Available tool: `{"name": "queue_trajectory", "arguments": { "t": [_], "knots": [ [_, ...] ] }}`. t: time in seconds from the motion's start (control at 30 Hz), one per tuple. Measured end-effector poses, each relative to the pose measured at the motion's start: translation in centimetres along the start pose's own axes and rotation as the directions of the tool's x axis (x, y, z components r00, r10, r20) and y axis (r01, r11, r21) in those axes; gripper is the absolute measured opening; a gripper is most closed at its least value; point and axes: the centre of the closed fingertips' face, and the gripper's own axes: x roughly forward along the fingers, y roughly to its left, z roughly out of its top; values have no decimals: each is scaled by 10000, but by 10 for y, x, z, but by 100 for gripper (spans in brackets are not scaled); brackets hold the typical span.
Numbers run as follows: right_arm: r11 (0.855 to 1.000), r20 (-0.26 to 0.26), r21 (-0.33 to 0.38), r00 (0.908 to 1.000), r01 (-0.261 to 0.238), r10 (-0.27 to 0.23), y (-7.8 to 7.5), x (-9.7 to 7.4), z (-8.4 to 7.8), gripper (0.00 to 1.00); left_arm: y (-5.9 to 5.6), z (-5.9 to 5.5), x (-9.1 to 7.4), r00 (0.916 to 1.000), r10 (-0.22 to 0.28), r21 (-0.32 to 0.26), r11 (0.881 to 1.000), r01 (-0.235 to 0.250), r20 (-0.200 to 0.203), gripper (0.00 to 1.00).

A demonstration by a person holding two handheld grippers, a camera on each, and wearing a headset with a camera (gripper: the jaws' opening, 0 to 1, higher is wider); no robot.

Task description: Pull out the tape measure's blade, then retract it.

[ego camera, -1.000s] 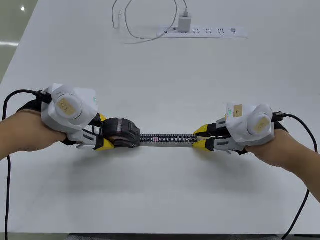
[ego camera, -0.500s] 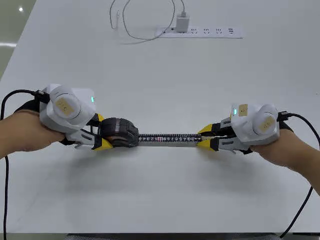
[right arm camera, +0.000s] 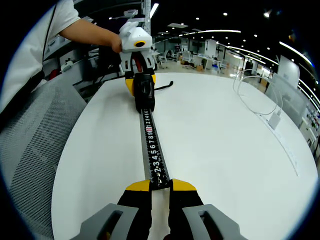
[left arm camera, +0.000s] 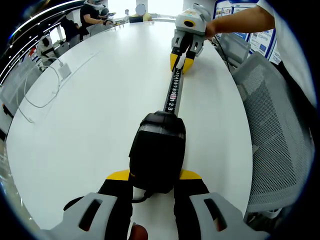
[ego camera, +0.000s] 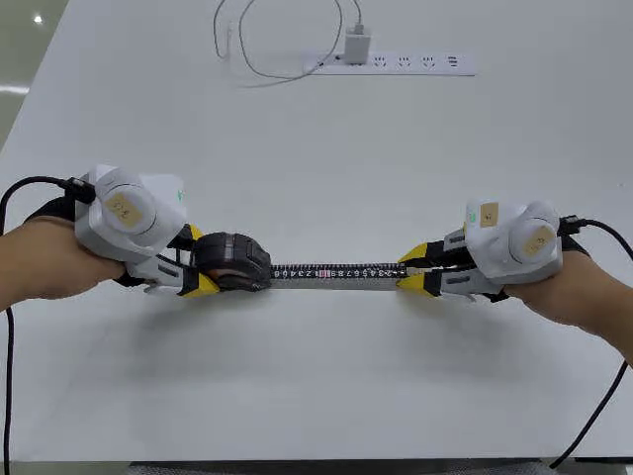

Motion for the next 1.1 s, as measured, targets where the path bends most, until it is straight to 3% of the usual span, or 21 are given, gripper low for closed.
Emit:
{"name": "queue_trajectory", "arguments": {
  "t": [1.1],
  "knots": [
    [9995, -720, 134, 9971, 275, -265, -2, -32, -34, 7, 0, 0, 0, 10000, -33, 81, 10000, 33, 42, 26]
  ]
}}
